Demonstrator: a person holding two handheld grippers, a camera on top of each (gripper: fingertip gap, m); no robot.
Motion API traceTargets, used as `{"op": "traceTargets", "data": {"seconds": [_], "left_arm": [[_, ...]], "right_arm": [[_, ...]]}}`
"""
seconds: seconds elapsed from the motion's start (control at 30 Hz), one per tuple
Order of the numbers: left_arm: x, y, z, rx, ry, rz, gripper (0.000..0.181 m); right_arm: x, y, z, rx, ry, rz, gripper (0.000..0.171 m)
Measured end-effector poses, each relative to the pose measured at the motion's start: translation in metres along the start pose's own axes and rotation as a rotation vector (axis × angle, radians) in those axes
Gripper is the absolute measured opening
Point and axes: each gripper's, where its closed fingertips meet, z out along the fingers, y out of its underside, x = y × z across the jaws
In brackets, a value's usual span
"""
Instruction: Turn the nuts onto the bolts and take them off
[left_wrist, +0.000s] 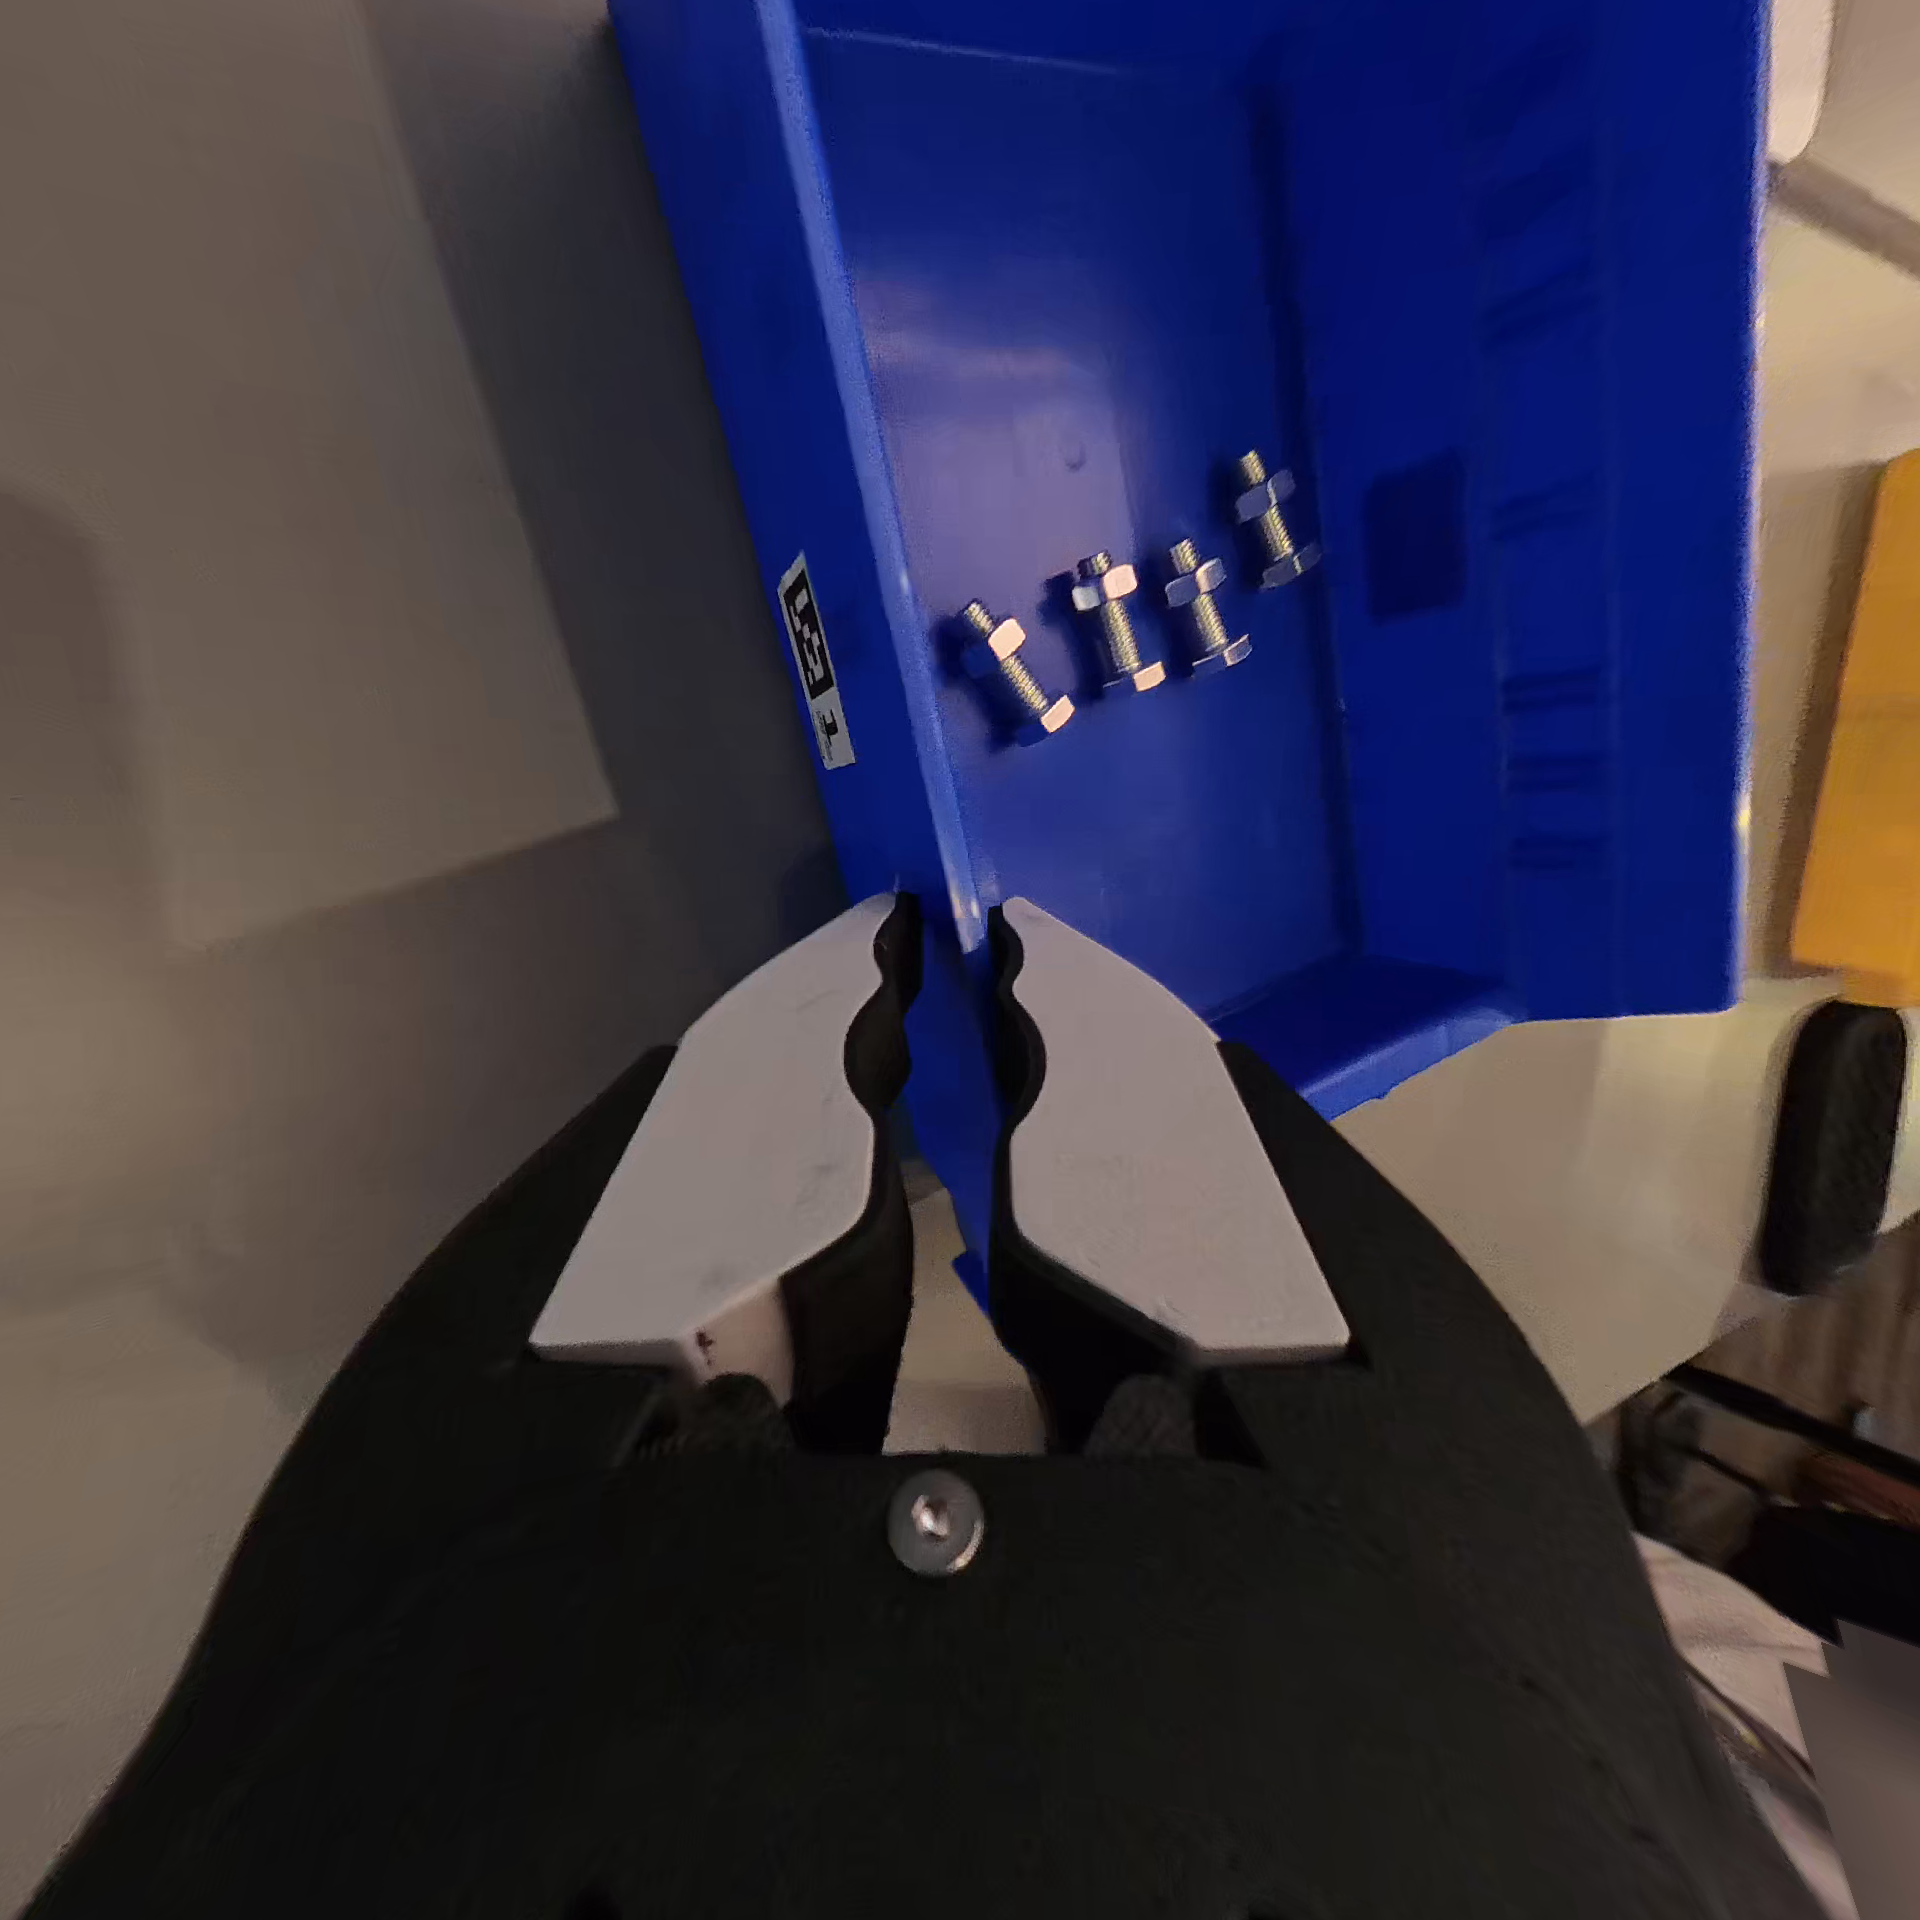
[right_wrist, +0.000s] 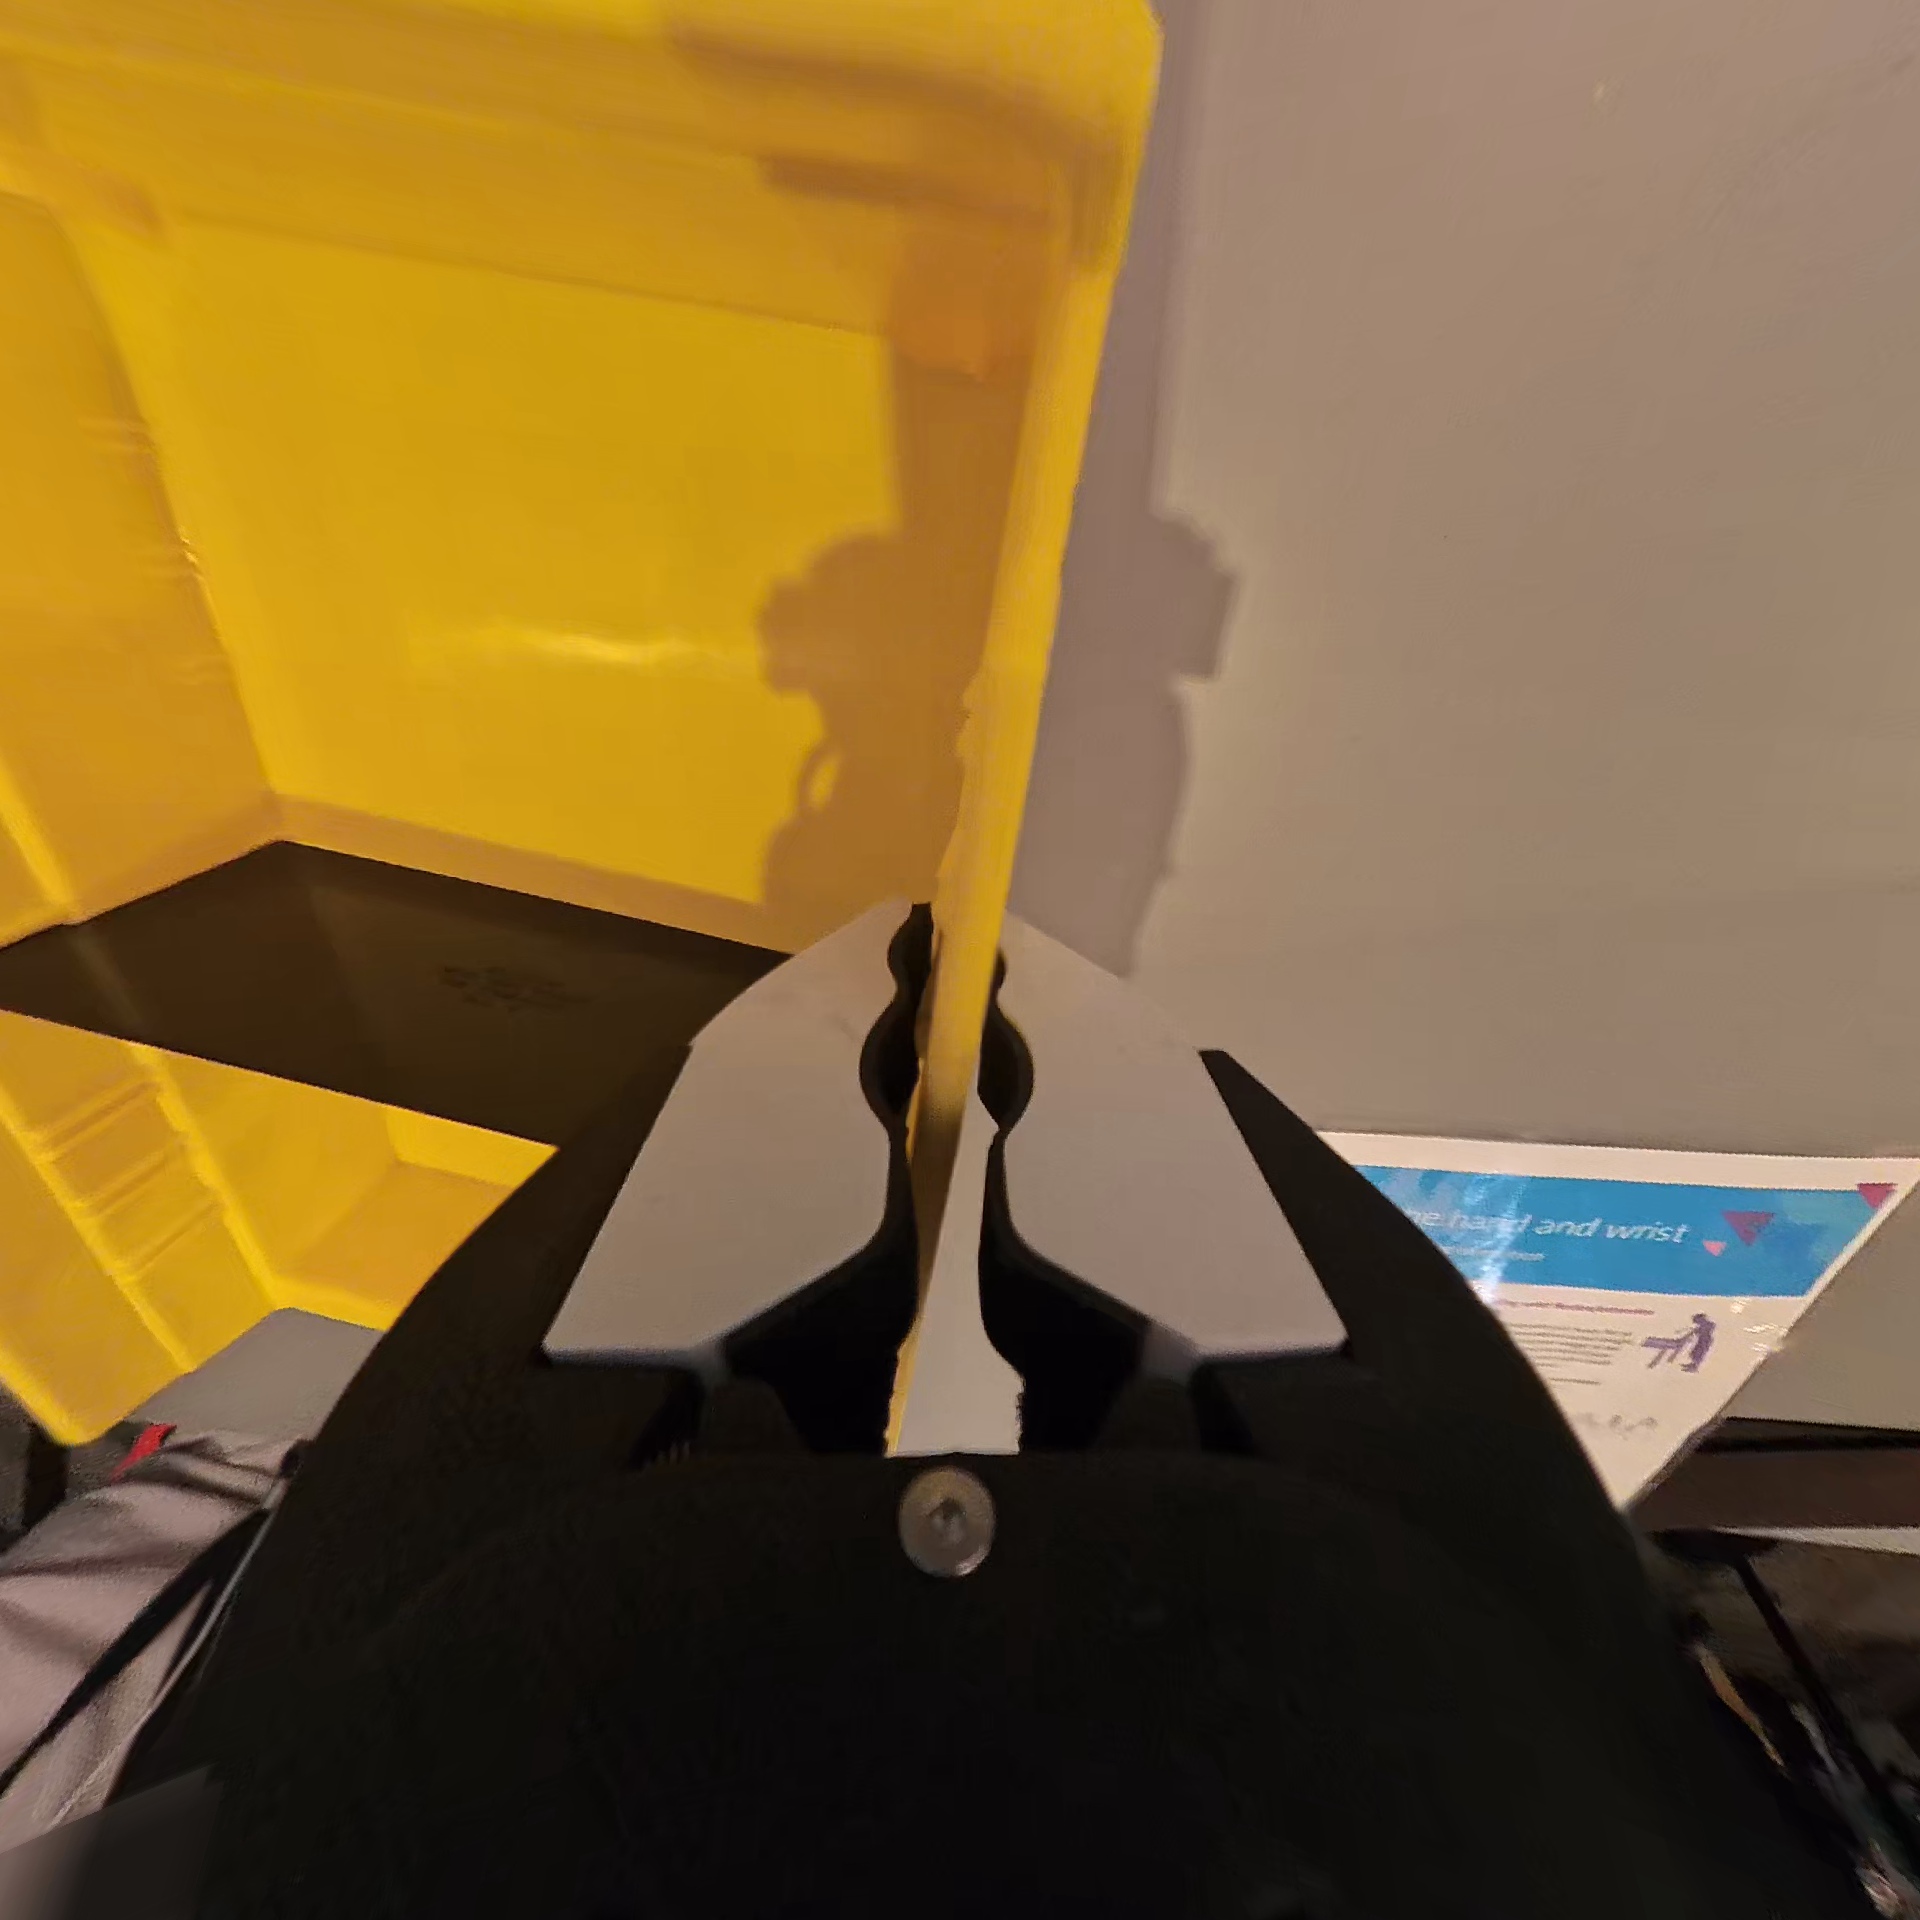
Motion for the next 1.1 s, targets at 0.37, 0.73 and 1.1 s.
{"op": "traceTargets", "data": {"seconds": [0.37, 0.73, 1.1], "left_arm": [[0.004, -0.01, 0.009, -0.01, -0.107, 0.218, 0.005], [0.003, -0.001, 0.003, 0.038, -0.008, -0.075, 0.01], [0.038, -0.014, -0.054, 0.223, -0.018, -0.042, 0.024]], "right_arm": [[0.004, -0.005, 0.017, 0.085, -0.091, -0.051, 0.008], [0.014, -0.003, 0.019, 0.101, 0.032, -0.047, 0.007], [0.006, -0.02, -0.008, 0.352, -0.006, -0.129, 0.023]]}}
